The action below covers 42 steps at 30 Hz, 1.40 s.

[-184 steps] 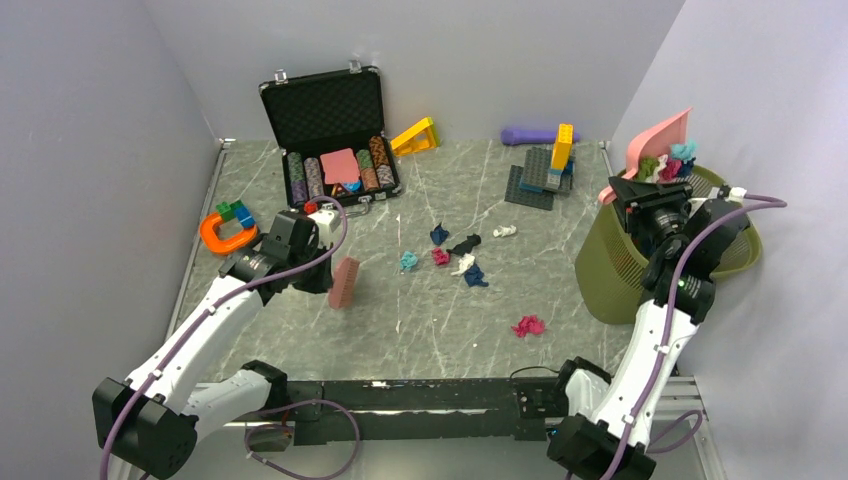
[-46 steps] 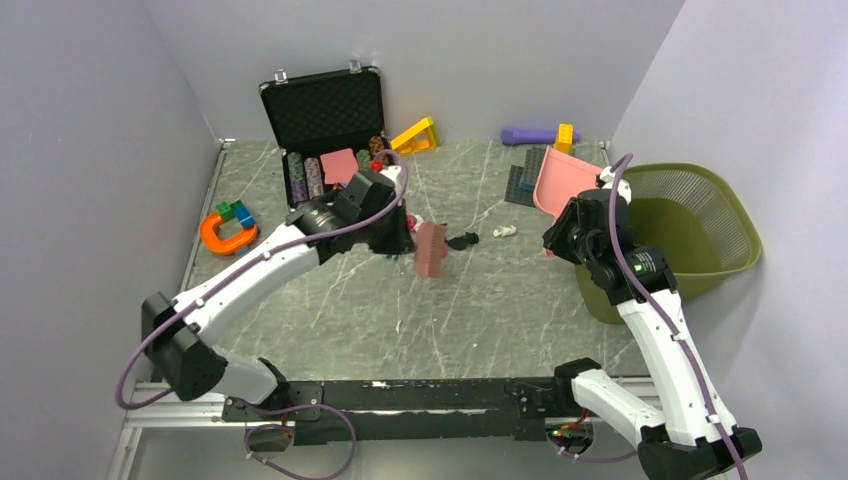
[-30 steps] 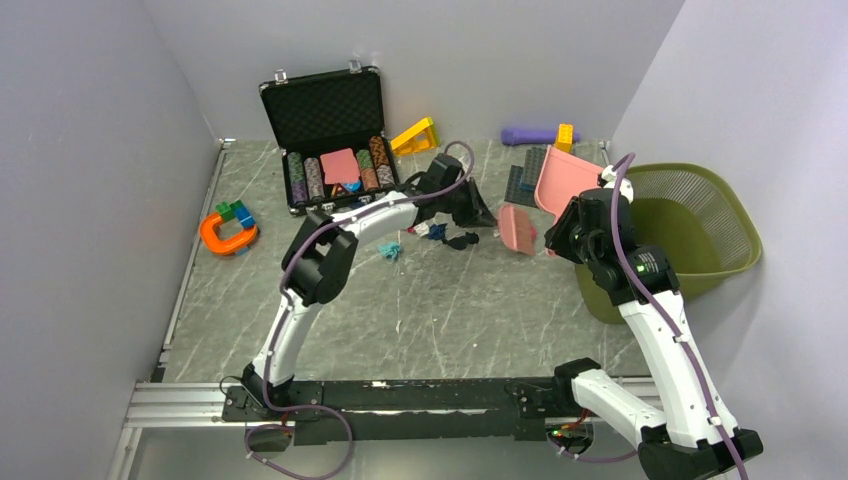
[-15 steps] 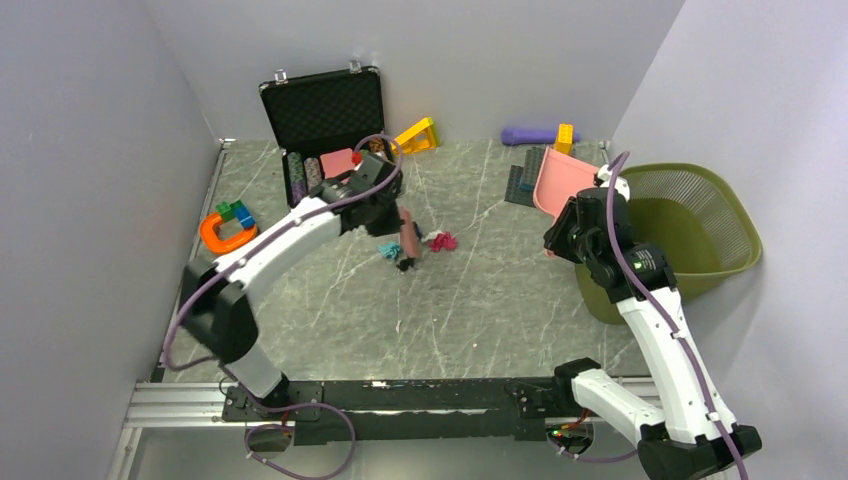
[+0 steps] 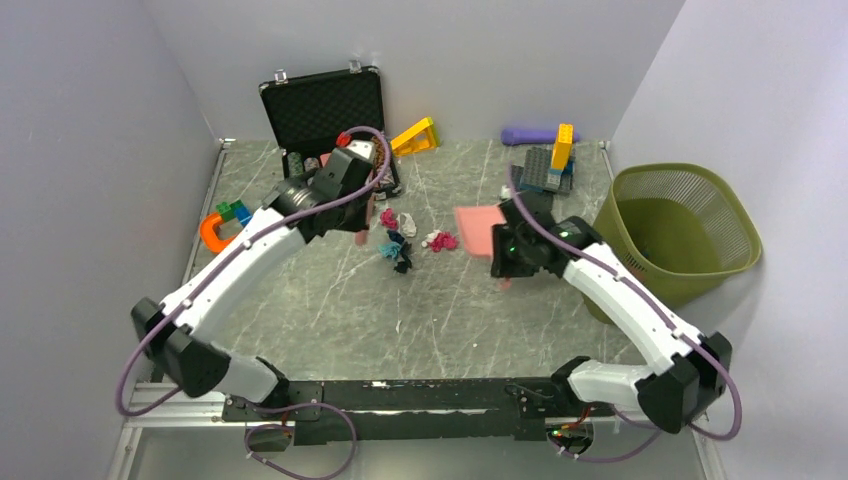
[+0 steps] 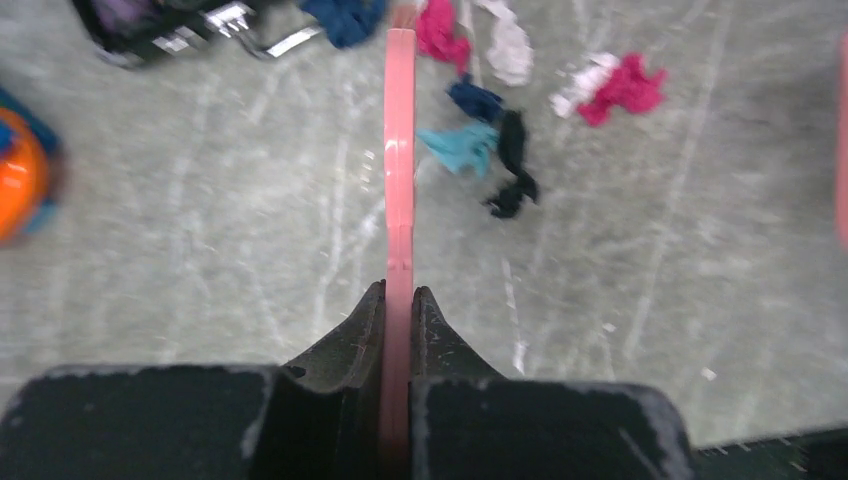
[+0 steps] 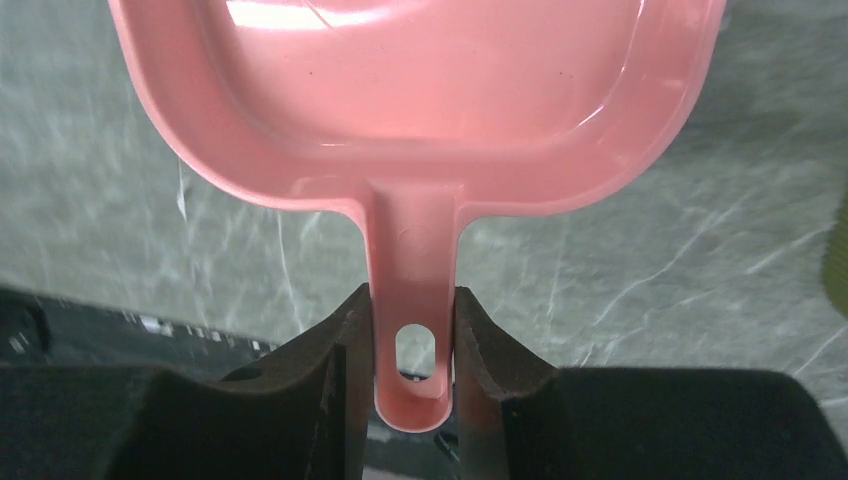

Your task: Sweep away the paper scraps from the table

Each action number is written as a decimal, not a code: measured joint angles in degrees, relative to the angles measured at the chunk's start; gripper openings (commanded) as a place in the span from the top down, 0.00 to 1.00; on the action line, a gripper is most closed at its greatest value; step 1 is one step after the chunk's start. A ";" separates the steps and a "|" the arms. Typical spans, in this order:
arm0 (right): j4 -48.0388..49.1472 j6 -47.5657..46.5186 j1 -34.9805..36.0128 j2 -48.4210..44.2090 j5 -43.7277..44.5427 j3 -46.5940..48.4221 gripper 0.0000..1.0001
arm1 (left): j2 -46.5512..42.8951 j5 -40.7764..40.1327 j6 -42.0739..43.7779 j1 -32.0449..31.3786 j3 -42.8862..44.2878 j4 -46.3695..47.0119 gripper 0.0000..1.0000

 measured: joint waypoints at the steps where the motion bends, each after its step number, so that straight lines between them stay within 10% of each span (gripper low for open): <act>1: -0.61 -0.04 2.38 1.38 -0.35 -0.24 1.00 | 1.73 -1.53 1.60 0.00 1.68 -0.22 1.00; 13: -5.05 2.23 24.11 9.90 -7.13 -9.07 1.00 | 30.34 -11.78 27.85 0.22 20.94 1.07 1.00; 24: -0.57 4.98 26.58 11.47 -12.96 -13.25 1.00 | 42.75 -8.98 47.87 -4.57 26.88 5.42 1.00; 42: 4.76 0.55 24.46 30.45 -7.23 -1.99 1.00 | 38.45 15.87 36.85 -6.32 30.05 -15.39 0.98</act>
